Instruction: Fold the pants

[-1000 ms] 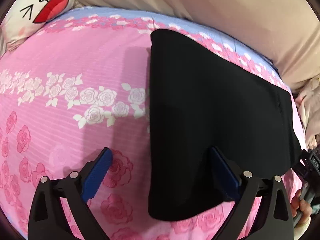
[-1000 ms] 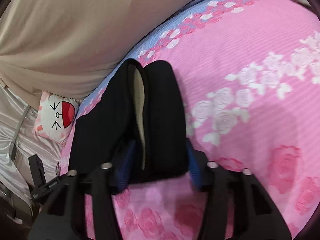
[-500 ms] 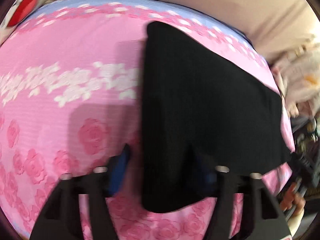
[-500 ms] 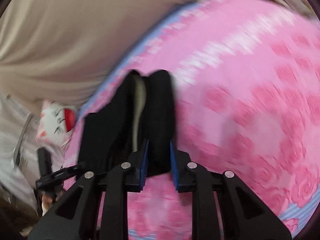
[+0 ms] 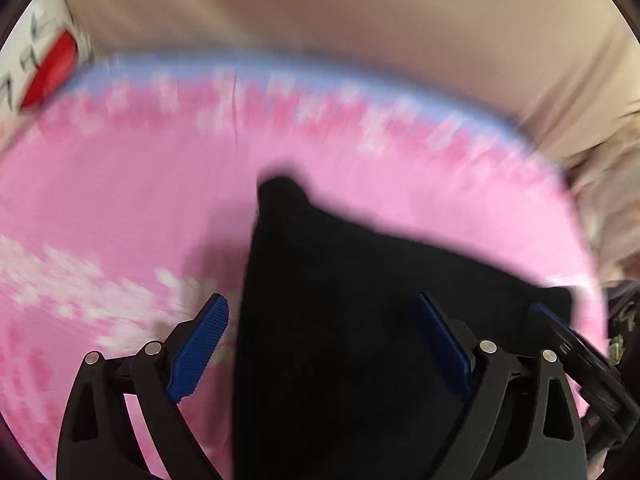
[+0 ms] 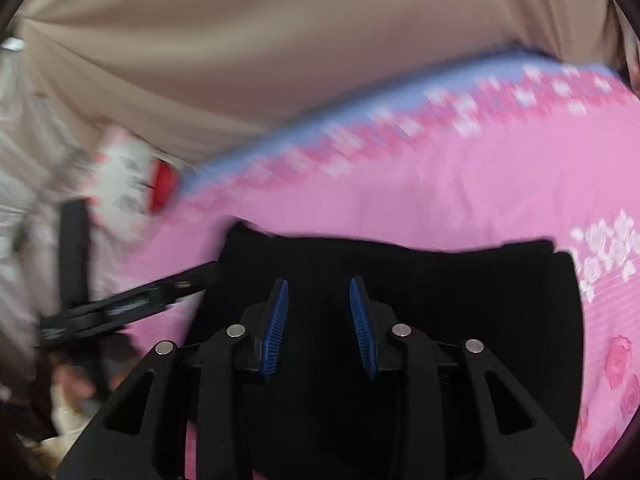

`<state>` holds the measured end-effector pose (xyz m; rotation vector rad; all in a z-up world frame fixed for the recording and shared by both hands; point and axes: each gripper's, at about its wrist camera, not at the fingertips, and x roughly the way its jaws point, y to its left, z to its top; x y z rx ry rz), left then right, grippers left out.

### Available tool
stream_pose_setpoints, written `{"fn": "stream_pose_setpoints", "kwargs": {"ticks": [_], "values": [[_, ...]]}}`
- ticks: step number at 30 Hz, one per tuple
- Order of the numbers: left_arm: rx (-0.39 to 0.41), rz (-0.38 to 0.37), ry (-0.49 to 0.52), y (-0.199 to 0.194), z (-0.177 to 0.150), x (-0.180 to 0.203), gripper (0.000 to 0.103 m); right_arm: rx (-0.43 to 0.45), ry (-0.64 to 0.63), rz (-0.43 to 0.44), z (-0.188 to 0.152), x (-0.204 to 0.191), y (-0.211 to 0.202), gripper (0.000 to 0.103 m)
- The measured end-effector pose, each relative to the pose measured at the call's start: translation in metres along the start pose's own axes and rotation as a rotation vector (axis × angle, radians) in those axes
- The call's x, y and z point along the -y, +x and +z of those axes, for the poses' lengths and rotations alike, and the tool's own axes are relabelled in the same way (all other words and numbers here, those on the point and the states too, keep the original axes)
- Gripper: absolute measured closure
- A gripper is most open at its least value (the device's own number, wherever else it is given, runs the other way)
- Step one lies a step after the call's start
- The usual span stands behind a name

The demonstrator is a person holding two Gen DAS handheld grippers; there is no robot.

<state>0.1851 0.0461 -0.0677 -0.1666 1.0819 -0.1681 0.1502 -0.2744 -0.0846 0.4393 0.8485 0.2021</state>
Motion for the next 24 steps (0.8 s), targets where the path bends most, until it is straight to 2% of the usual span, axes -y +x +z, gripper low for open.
{"fn": "stream_pose_setpoints", "kwargs": {"ticks": [1,2,3,4,6,8,9,10,11,12,13,14,15,16,17,19,21,22,23,24], "values": [[0.029,-0.025,-0.025,0.019,0.0,-0.008,0.005,0.034,0.06,0.039,0.005,0.017,-0.001,0.099],[0.096,0.006,-0.029,0.013,-0.002,-0.008,0.005,0.004,0.125,0.067,0.011,0.024,-0.001,0.103],[0.087,0.024,-0.039,0.011,-0.002,-0.008,0.005,-0.024,0.19,0.078,0.017,0.027,-0.005,0.103],[0.085,0.017,-0.04,0.008,-0.003,-0.009,0.005,-0.019,0.193,0.055,0.02,0.022,-0.013,0.103],[0.098,0.01,-0.037,0.004,-0.005,-0.01,0.005,0.024,0.153,0.065,0.024,0.001,-0.033,0.095],[0.1,-0.037,-0.079,0.005,-0.007,-0.019,0.005,0.049,0.089,0.119,0.026,-0.026,-0.041,0.092],[0.099,-0.056,-0.099,0.004,-0.009,-0.023,0.005,0.042,0.027,0.125,0.029,-0.042,-0.034,0.082],[0.109,-0.066,-0.115,0.003,-0.012,-0.028,0.005,0.026,-0.032,0.104,0.03,-0.052,-0.019,0.075],[0.117,-0.064,-0.126,0.001,-0.011,-0.027,0.005,-0.004,-0.083,0.03,0.03,-0.053,0.004,0.061],[0.126,-0.061,-0.134,-0.001,-0.01,-0.027,0.007,-0.046,-0.106,-0.046,0.028,-0.049,0.028,0.059],[0.141,-0.062,-0.137,-0.009,-0.01,-0.033,0.007,-0.064,-0.084,-0.066,0.027,-0.04,0.041,0.064],[0.158,-0.057,-0.139,-0.013,-0.009,-0.037,0.007,-0.047,-0.061,-0.066,0.031,-0.042,0.036,0.067],[0.186,-0.028,-0.147,-0.022,-0.009,-0.047,0.006,-0.05,-0.042,-0.047,0.039,-0.05,0.028,0.064],[0.207,0.005,-0.158,-0.03,-0.01,-0.055,0.006,-0.035,-0.038,0.018,0.045,-0.061,0.019,0.064],[0.224,0.034,-0.171,-0.038,-0.012,-0.064,0.006,-0.027,-0.058,0.092,0.048,-0.078,0.012,0.064],[0.256,0.084,-0.213,-0.05,-0.013,-0.089,0.006,-0.053,-0.135,0.175,0.046,-0.107,0.007,0.064],[0.262,0.12,-0.246,-0.057,-0.016,-0.106,0.006,-0.119,-0.235,0.236,0.038,-0.144,0.029,0.065],[0.262,0.135,-0.257,-0.06,-0.017,-0.114,0.006,-0.155,-0.267,0.231,0.034,-0.157,0.049,0.064],[0.263,0.143,-0.259,-0.062,-0.018,-0.117,0.006,-0.198,-0.293,0.198,0.031,-0.163,0.075,0.064],[0.262,0.152,-0.255,-0.062,-0.018,-0.119,0.006,-0.232,-0.331,0.111,0.025,-0.165,0.112,0.065]]}}
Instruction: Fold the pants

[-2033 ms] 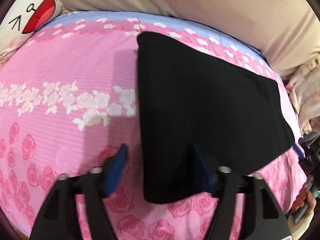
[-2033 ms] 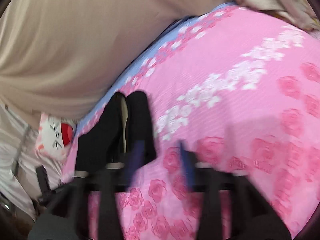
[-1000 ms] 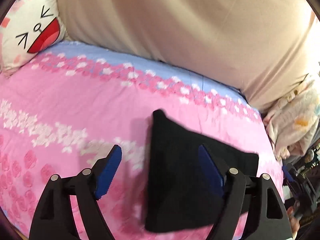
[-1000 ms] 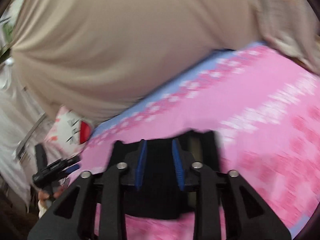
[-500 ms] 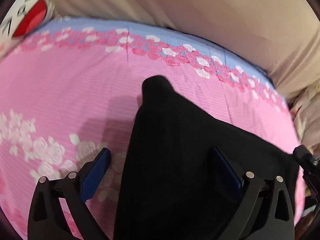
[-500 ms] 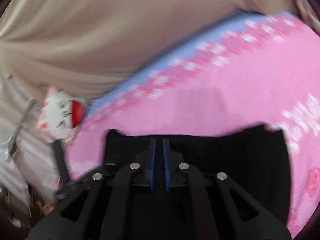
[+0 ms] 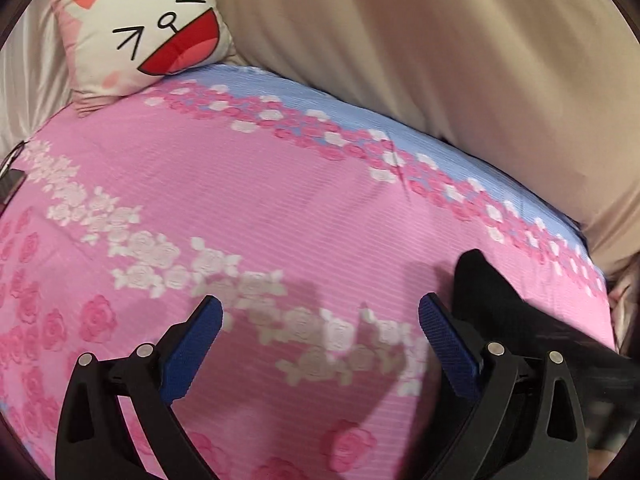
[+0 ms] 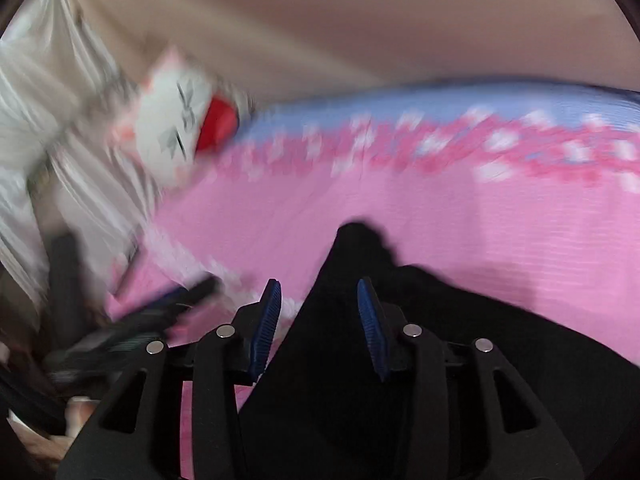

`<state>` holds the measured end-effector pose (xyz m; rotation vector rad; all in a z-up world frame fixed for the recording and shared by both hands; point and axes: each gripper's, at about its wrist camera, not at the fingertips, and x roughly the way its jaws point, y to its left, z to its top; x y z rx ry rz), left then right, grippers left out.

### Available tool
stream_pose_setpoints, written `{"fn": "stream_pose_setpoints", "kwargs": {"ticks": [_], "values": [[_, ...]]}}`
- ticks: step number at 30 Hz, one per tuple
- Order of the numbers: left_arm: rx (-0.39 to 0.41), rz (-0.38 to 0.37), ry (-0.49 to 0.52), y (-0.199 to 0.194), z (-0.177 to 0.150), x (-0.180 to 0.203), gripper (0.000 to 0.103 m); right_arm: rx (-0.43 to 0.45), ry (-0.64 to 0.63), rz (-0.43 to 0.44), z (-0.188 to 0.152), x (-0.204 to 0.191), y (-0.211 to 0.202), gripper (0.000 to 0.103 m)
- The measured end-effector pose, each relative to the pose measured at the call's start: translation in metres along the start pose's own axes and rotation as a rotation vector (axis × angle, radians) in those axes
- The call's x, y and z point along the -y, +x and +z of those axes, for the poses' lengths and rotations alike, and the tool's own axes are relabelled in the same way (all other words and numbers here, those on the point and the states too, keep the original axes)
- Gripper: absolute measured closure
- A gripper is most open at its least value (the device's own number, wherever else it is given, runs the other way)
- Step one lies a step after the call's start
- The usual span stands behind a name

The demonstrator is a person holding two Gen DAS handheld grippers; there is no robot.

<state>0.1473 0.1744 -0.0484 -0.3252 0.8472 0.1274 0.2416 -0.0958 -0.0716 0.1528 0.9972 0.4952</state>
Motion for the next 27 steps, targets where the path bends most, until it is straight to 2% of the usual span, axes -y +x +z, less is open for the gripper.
{"fn": "stream_pose_setpoints", "kwargs": {"ticks": [1,3,5,8,9,10,11,12,14,15,16,17,19,20,21,23,24,25,26,27], "values": [[-0.005,0.014,0.015,0.002,0.0,0.0,0.006,0.012,-0.016,-0.007,0.005,0.0,0.011,0.066],[-0.018,0.029,0.053,0.002,-0.003,0.002,0.006,0.001,0.001,-0.011,0.021,-0.003,0.008,0.066],[-0.025,0.041,0.09,0.003,-0.008,0.007,0.006,-0.006,0.012,0.008,0.02,0.0,0.008,0.065],[-0.024,0.047,0.135,0.001,-0.014,0.015,0.006,0.071,0.058,0.128,0.018,-0.005,-0.022,0.063],[-0.024,0.057,0.149,0.001,-0.015,0.017,0.006,0.099,0.03,0.115,0.018,-0.008,-0.024,0.062],[-0.024,0.064,0.167,0.001,-0.016,0.022,0.006,0.088,-0.006,0.063,0.019,-0.011,-0.013,0.061],[-0.024,0.064,0.179,0.001,-0.016,0.026,0.006,0.036,-0.02,0.012,0.019,-0.008,0.006,0.061],[-0.025,0.062,0.191,0.001,-0.016,0.03,0.006,-0.022,0.041,0.044,0.022,0.003,0.021,0.061],[-0.025,0.059,0.224,-0.002,-0.017,0.038,0.006,0.007,0.104,0.072,0.033,0.015,0.01,0.062],[-0.021,0.067,0.248,-0.005,-0.019,0.043,0.006,0.038,0.137,0.05,0.032,0.023,0.0,0.061],[-0.016,0.082,0.267,-0.008,-0.02,0.047,0.006,0.078,0.183,0.07,0.027,0.031,-0.014,0.06],[-0.008,0.096,0.282,-0.011,-0.021,0.049,0.006,0.121,0.226,0.139,0.018,0.039,-0.032,0.06],[0.002,0.118,0.299,-0.015,-0.024,0.052,0.006,0.187,0.262,0.196,-0.001,0.05,-0.064,0.06],[0.001,0.116,0.308,-0.016,-0.026,0.055,0.006,0.212,0.262,0.186,-0.009,0.055,-0.078,0.057],[0.0,0.109,0.311,-0.017,-0.027,0.057,0.006,0.237,0.263,0.137,-0.024,0.065,-0.093,0.05],[-0.006,0.086,0.321,-0.017,-0.03,0.065,0.006,0.251,0.273,0.029,-0.047,0.088,-0.108,0.038],[-0.008,0.079,0.33,-0.016,-0.032,0.07,0.006,0.24,0.291,-0.055,-0.059,0.108,-0.11,0.037],[-0.013,0.073,0.347,-0.014,-0.034,0.078,0.006,0.228,0.314,-0.13,-0.07,0.129,-0.108,0.042],[-0.02,0.068,0.368,-0.012,-0.037,0.087,0.006,0.221,0.329,-0.148,-0.078,0.141,-0.11,0.077],[-0.025,0.066,0.383,-0.01,-0.04,0.092,0.006,0.241,0.394,-0.116,-0.085,0.155,-0.117,0.093]]}}
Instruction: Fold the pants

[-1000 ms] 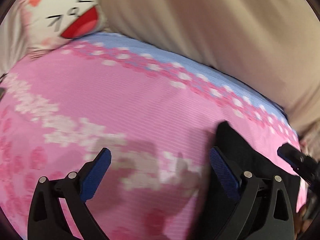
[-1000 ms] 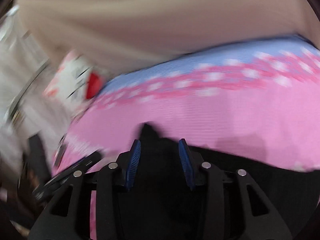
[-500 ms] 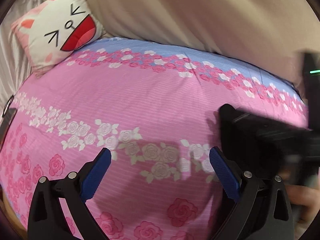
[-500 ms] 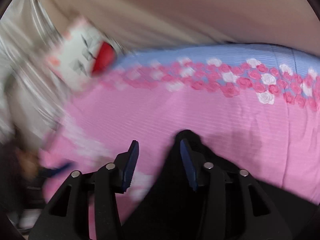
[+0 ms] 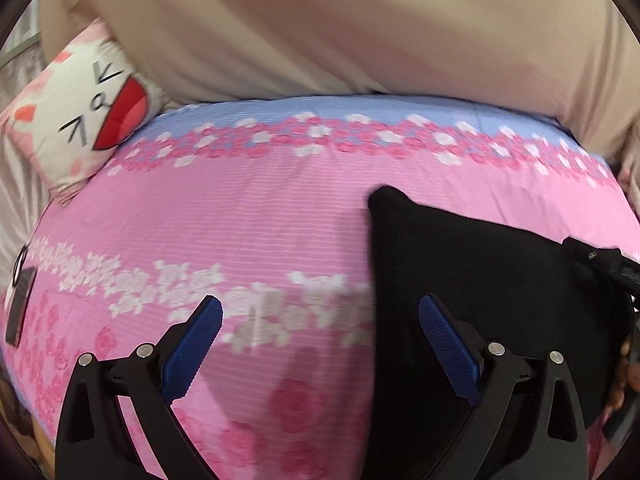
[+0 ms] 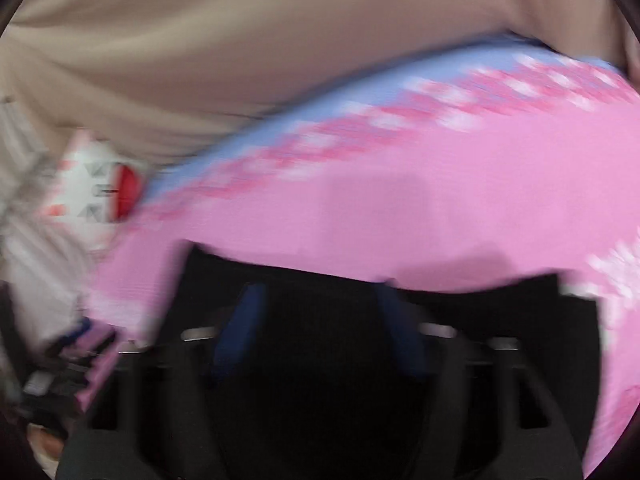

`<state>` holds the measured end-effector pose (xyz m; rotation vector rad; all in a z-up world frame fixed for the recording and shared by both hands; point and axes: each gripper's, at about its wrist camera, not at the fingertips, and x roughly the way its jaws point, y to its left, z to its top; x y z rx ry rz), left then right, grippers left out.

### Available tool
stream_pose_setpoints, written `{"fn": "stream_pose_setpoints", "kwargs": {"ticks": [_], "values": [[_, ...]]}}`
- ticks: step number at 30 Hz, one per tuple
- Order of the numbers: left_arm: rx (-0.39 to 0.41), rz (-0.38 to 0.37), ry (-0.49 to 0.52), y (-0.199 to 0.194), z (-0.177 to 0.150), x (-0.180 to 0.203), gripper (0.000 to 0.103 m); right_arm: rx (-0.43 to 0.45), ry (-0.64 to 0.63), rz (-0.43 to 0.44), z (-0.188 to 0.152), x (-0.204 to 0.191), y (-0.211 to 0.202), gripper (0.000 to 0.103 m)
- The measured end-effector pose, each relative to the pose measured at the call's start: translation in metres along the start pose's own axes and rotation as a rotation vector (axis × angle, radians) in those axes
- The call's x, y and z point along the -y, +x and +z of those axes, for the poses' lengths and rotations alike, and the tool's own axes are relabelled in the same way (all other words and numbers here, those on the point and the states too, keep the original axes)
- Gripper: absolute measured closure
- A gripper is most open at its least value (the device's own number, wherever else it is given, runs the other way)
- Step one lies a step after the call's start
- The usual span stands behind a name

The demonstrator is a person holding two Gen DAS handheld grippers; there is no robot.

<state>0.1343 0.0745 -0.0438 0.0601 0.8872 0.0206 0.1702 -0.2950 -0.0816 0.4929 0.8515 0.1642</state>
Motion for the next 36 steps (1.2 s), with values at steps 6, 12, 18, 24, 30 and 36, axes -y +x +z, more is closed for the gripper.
{"fn": "stream_pose_setpoints", "kwargs": {"ticks": [6,12,18,24,30,36], "values": [[-0.008,0.0,0.081,0.0,-0.004,0.035,0.006,0.076,-0.001,0.104,-0.006,-0.012,-0.038,0.082],[-0.015,0.009,0.14,0.009,-0.014,0.06,0.005,0.077,0.093,0.106,-0.001,0.029,-0.04,0.088],[-0.006,0.019,0.131,0.008,-0.022,0.049,0.005,0.219,0.191,0.026,-0.02,0.09,-0.141,0.064],[-0.043,-0.068,0.062,-0.005,-0.027,0.027,0.005,0.16,0.271,0.06,-0.075,0.121,-0.174,0.046],[-0.25,-0.308,-0.085,0.011,-0.04,0.003,0.005,0.047,0.304,0.178,-0.097,0.115,-0.155,0.015],[-0.34,-0.398,-0.19,0.017,-0.057,-0.003,0.006,0.014,0.256,0.178,-0.1,0.1,-0.148,0.013]]}}
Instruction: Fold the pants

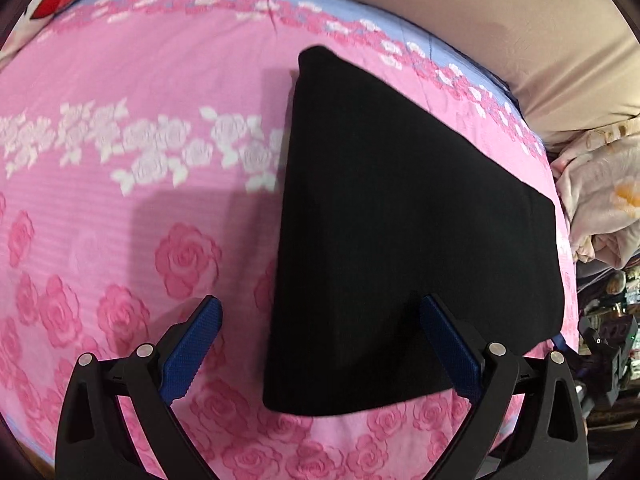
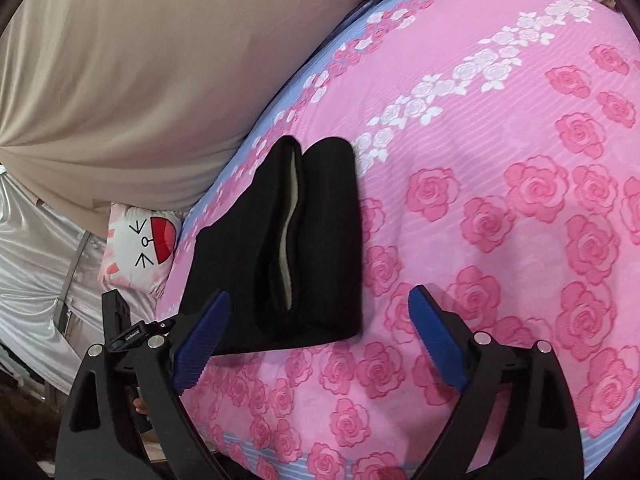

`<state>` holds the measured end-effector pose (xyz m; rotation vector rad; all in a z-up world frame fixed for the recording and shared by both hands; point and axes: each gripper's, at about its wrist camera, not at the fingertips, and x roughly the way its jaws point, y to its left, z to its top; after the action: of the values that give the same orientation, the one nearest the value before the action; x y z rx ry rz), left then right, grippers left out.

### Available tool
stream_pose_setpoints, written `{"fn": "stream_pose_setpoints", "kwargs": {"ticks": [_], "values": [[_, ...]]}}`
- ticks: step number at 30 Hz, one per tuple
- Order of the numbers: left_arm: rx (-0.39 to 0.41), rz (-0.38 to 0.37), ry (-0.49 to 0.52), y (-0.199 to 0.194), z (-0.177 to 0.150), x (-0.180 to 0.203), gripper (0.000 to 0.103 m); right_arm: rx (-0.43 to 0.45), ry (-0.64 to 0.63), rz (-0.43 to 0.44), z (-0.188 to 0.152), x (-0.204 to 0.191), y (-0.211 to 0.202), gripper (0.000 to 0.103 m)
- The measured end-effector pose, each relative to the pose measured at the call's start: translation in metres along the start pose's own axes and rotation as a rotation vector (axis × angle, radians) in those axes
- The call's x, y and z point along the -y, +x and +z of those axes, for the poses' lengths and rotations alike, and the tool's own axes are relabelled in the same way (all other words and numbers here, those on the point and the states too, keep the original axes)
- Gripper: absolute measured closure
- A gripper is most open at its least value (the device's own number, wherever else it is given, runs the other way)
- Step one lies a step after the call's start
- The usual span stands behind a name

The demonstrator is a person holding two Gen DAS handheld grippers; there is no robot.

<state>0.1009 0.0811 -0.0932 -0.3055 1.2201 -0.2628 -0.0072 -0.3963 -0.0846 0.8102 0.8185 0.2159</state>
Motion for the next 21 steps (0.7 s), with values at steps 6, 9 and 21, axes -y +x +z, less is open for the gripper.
{"fn": "stream_pose_setpoints", "kwargs": {"ticks": [6,9,21], "values": [[0.004,0.051,0.043,0.002,-0.009,0.011,0.005,-0.017,-0.011,-0.001,-0.005,-0.009,0.008,0.009],[0.033,0.123,0.088,0.003,-0.012,0.022,0.005,-0.025,-0.022,-0.019,-0.008,-0.012,0.011,0.008],[0.112,0.207,0.209,-0.004,-0.014,0.033,0.005,-0.047,-0.051,-0.09,-0.008,-0.028,0.034,0.005]]}}
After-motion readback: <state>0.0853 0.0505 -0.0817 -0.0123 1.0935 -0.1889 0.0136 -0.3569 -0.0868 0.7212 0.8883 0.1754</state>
